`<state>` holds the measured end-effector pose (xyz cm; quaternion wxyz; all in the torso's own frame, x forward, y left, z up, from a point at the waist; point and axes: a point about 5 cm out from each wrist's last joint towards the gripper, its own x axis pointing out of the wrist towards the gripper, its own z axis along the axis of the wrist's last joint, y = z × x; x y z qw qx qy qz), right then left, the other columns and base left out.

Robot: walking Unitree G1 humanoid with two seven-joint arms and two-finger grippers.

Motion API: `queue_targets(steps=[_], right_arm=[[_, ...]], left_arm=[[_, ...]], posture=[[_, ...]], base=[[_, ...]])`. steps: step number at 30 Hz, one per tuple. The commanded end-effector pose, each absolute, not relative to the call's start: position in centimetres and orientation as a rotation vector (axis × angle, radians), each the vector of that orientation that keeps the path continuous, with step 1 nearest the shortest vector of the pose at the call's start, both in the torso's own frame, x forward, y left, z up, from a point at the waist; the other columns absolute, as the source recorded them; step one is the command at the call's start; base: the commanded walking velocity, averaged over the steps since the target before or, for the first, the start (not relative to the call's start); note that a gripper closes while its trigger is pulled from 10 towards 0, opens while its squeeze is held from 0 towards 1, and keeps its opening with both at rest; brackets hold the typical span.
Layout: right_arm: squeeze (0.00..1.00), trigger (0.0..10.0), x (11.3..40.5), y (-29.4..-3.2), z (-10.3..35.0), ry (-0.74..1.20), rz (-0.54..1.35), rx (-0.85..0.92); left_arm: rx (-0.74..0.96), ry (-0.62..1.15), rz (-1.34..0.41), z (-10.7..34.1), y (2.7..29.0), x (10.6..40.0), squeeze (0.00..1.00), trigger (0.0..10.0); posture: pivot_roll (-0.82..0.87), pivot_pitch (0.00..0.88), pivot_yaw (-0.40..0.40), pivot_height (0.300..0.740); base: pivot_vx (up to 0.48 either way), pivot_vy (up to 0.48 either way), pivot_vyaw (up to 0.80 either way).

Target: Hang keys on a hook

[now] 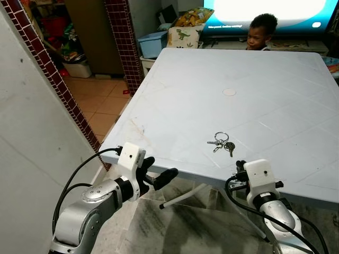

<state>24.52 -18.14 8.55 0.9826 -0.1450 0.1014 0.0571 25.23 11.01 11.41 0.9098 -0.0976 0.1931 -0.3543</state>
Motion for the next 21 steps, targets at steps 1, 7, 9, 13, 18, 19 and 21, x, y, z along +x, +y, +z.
queue_targets(steps=[1, 7, 9, 13, 18, 19, 21], right_arm=[[0.00, 0.0, 25.1, -17.4, 9.5, 0.171, 0.120, -0.300], [0.00, 10.0, 26.8, -17.5, 10.6, 0.128, 0.109, -0.357], [0.00, 10.0, 27.4, -17.7, 10.8, 0.120, 0.098, -0.358], [1.00, 10.0, 29.0, -18.4, 11.4, 0.115, 0.085, -0.356], [1.00, 10.0, 30.4, -19.3, 11.1, 0.171, 0.058, -0.368], [1.00, 10.0, 30.6, -19.3, 11.0, 0.183, 0.063, -0.355], [1.00, 10.0, 31.0, -19.4, 10.8, 0.199, 0.075, -0.349]], left_arm=[[-0.185, 0.396, -0.723, 11.4, 11.3, 25.4, 0.00, 10.0], [-0.186, 0.392, -0.719, 11.5, 11.2, 25.5, 0.00, 10.0], [-0.186, 0.391, -0.721, 11.5, 11.1, 25.5, 0.00, 10.0], [-0.185, 0.389, -0.722, 11.5, 11.1, 25.5, 0.00, 10.0], [-0.185, 0.388, -0.719, 11.5, 11.2, 25.5, 0.00, 10.0], [-0.186, 0.388, -0.720, 11.5, 11.2, 25.5, 0.00, 10.0], [-0.186, 0.389, -0.721, 11.5, 11.1, 25.5, 0.00, 10.0]], posture=[[-0.02, 0.017, 0.120, 0.740], [-0.01, 0.016, 0.119, 0.740], [-0.01, 0.016, 0.119, 0.740], [-0.01, 0.016, 0.119, 0.740], [-0.01, 0.021, 0.121, 0.740], [-0.01, 0.021, 0.121, 0.740], [0.00, 0.025, 0.122, 0.740]], base=[[0.000, 0.000, 0.00], [0.000, 0.000, 0.00], [0.000, 0.000, 0.00], [0.000, 0.000, 0.00], [0.000, 0.000, 0.00], [0.000, 0.000, 0.00], [0.000, 0.000, 0.00]])
